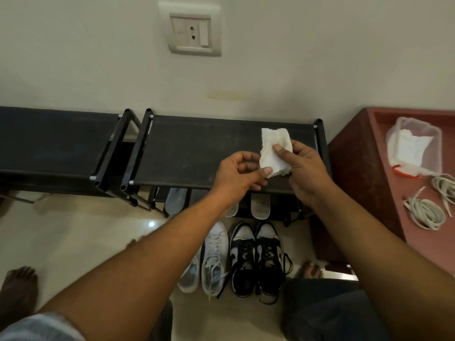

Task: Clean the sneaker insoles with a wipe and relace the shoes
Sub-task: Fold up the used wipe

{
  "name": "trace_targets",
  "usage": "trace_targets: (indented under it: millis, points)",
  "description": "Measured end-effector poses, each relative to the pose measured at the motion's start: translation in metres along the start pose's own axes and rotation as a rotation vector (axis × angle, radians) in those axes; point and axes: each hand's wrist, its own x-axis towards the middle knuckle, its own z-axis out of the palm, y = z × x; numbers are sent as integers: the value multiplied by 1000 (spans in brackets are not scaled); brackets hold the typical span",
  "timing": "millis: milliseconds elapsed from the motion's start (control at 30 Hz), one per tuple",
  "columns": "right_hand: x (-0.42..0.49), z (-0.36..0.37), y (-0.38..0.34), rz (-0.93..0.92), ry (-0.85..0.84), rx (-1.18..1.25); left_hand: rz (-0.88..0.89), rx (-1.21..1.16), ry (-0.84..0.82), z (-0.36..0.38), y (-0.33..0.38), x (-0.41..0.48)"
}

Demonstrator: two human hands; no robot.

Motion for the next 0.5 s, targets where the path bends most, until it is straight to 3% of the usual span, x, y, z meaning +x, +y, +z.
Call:
trace_targets:
  millis: [133, 333, 500]
  points:
    - [2, -51, -24, -49, 162, 77, -24, 73, -73, 25, -12, 0]
    - [-4, -128, -80, -123, 339, 181, -62, 115, -30, 40, -28, 15]
    - [6, -204, -114, -98, 557, -30, -69, 135, -19, 48, -41, 22]
